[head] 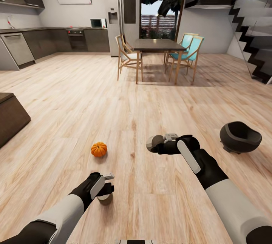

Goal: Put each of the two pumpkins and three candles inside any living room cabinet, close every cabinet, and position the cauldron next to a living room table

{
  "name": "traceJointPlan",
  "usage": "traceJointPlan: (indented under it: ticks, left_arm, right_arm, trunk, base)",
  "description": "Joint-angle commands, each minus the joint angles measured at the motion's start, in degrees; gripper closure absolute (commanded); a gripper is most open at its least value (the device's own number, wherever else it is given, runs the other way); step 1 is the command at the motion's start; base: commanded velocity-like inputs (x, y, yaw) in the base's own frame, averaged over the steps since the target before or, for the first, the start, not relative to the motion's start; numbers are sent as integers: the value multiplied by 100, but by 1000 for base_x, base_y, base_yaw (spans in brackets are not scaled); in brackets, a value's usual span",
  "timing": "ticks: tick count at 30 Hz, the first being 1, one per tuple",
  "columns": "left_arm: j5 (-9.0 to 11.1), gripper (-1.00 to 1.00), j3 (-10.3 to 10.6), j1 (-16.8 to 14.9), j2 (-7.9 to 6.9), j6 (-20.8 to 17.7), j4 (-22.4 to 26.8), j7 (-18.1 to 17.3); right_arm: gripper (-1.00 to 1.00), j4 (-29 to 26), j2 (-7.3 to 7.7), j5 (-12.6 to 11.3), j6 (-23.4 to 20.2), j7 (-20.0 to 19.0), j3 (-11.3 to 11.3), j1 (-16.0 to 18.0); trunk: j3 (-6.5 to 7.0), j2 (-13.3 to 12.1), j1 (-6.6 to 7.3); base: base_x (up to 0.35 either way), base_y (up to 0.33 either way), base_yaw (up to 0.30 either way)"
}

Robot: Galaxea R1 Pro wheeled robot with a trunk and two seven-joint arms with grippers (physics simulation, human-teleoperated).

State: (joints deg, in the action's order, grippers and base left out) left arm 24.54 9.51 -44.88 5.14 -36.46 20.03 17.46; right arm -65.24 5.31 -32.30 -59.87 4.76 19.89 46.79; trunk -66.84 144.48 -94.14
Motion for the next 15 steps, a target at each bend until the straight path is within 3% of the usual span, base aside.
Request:
traceJointPlan:
  ticks: [1,15]
  left_arm:
    - [62,-100,42,-2,-4,-19,10,47]
    - [60,-100,38,-1,-4,-17,10,47]
  right_arm:
    - [100,-6,5,-57,-13,51,14,6]
    - [100,-6,5,-57,-13,51,14,6]
  trunk:
    - [-28,4,-1]
    - [-338,23,-37]
  base:
    - [0,0,0]
    - [0,0,0]
